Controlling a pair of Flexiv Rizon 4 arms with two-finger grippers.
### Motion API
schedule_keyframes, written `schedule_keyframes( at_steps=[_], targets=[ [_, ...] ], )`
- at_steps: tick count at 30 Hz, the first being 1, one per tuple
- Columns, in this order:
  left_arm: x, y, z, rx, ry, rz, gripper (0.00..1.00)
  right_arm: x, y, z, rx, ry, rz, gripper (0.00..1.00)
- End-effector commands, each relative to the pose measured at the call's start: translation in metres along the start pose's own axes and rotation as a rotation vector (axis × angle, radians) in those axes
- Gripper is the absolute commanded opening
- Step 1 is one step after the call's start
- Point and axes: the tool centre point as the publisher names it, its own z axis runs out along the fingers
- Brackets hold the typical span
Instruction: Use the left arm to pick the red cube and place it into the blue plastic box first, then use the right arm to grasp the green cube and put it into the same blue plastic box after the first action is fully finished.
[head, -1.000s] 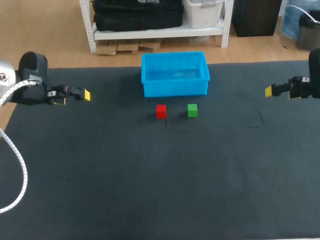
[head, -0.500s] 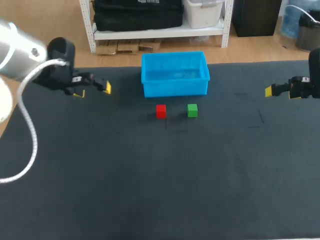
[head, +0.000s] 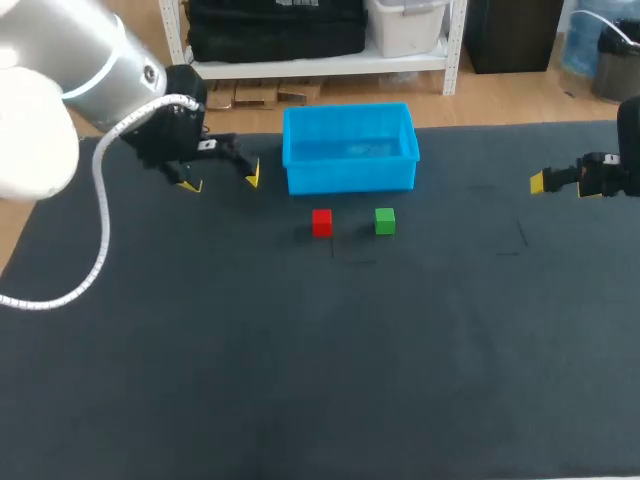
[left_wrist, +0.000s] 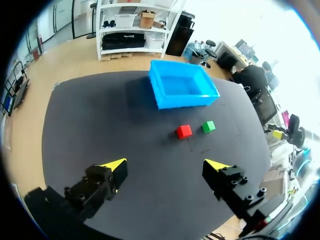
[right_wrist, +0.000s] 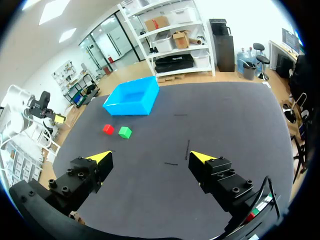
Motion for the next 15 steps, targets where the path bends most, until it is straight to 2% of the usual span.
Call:
schedule_keyframes(
  at_steps=[1, 12, 15],
  targets=[
    [-0.003, -0.002, 0.0, -0.024, 0.011, -0.002, 1.0, 0.0, 0.0, 0.0, 0.001, 0.001, 0.0, 1.0],
    [-0.003, -0.002, 0.0, -0.024, 0.011, -0.002, 1.0, 0.0, 0.0, 0.0, 0.001, 0.001, 0.0, 1.0],
    [-0.008, -0.004, 0.016, -0.108, 0.061, -0.016, 1.0, 0.0, 0.0, 0.0, 0.001, 0.001, 0.0, 1.0]
  ],
)
